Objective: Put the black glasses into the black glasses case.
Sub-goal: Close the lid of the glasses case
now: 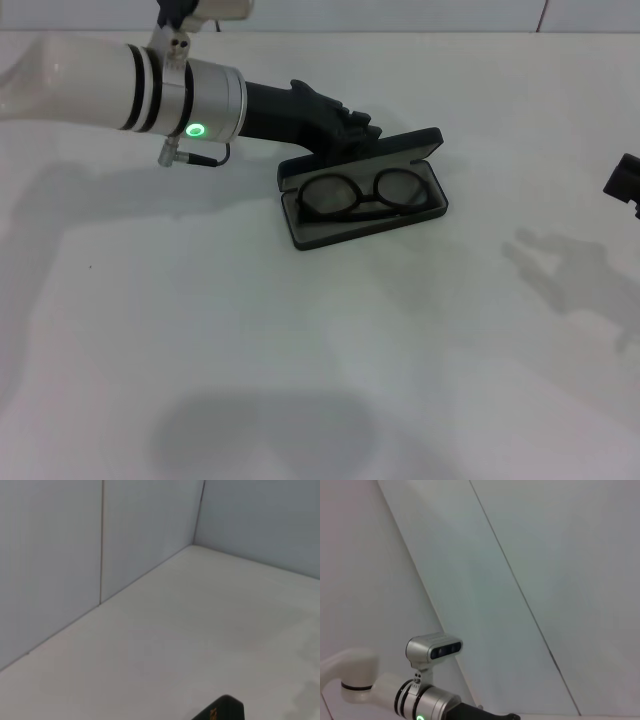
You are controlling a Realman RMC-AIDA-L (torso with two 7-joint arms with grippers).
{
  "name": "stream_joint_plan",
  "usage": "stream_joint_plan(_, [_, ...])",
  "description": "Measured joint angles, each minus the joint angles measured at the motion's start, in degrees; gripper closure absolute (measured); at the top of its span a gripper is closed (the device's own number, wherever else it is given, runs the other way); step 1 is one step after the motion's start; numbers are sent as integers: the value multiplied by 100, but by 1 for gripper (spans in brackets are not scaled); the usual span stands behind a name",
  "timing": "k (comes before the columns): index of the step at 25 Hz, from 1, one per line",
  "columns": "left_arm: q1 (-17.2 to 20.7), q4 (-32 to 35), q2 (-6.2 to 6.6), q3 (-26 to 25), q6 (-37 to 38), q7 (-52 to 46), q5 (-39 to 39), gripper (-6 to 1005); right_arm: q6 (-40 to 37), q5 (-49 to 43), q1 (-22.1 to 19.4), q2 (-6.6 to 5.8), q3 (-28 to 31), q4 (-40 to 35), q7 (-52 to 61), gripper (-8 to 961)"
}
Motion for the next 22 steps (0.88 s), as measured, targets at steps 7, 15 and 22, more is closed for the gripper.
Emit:
stream_joint_plan(7, [5,-62,-75,16,-121,-7,125,773,29,0,-3,0,5,68,-64,685])
stream_joint_plan(15, [3,-68,-191,29,-39,-89,405,770,66,22,22,0,7,218,-77,685])
stream_joint_plan(22, [59,-73,-277,33,175,-92,664,766,66,27,58,0,-36,279,-82,686])
